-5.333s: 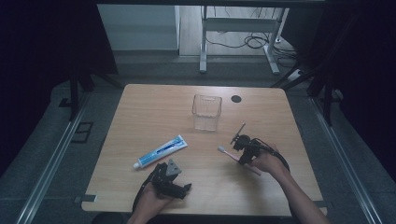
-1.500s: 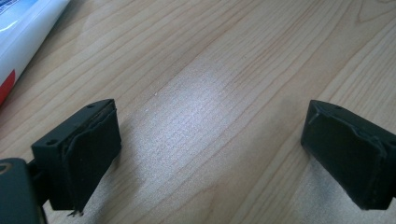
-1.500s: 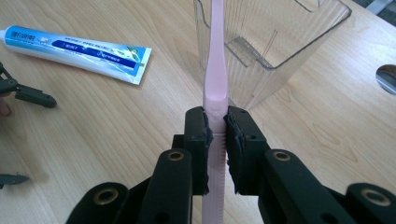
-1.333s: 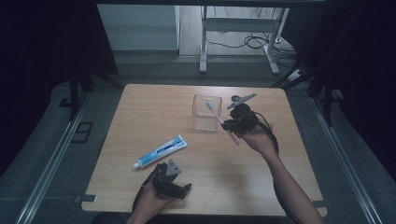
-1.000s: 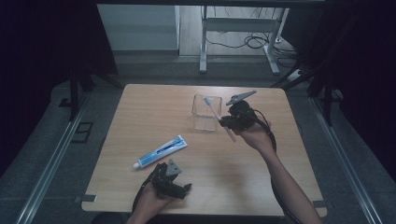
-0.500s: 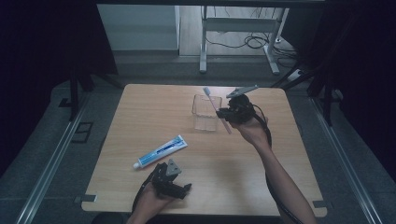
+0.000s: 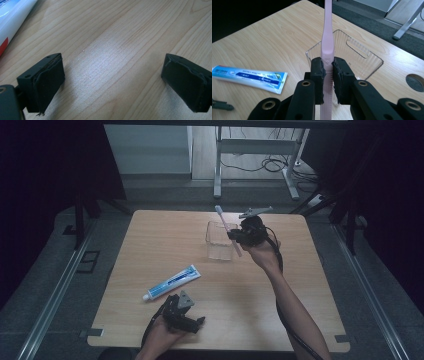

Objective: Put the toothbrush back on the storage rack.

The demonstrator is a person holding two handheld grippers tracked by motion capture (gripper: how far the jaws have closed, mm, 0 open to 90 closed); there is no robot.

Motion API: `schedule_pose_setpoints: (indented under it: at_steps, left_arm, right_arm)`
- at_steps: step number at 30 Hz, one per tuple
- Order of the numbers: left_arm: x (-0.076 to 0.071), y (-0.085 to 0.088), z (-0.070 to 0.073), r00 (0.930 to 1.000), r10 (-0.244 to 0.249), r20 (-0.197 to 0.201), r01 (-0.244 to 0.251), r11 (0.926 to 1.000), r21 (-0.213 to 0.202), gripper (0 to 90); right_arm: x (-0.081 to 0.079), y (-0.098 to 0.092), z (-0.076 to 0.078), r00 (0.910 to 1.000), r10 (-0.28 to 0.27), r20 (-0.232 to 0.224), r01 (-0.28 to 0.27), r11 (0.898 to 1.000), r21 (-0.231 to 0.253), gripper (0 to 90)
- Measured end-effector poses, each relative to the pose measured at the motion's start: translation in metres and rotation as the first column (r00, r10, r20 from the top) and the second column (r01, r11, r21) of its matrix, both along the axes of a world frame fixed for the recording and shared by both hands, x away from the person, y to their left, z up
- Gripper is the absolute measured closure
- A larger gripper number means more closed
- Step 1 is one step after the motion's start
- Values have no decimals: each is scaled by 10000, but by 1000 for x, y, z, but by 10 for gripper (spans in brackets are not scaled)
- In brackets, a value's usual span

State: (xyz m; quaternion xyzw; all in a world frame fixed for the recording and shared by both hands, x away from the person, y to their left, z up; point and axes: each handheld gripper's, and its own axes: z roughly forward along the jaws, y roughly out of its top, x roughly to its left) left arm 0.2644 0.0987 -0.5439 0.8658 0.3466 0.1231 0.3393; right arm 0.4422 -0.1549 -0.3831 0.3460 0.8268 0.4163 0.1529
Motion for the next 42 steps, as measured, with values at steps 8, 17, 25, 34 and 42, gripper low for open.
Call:
schedule_pose_setpoints:
  at_steps: [8,17,25,34,42]
  left_arm:
    - [0,0,0,10000,-5,0,5,10000,9,47]
    - [0,0,0,10000,-3,-1,3,10000,6,47]
    - [0,0,0,10000,-1,-1,1,10000,2,47]
    - [0,0,0,10000,0,-4,0,10000,-2,47]
    - [0,0,0,10000,-10,-33,10,10000,16,47]
  right_arm:
    - [10,7,-1,9997,-199,112,194,9990,405,783]
    - [20,16,0,9991,-331,282,310,9968,731,783]
    - [29,25,-3,9982,-445,406,401,9937,1044,783]
    - [39,31,-8,9957,-734,566,662,9906,1197,783]
    - [47,32,-16,9938,-851,716,761,9899,1197,783]
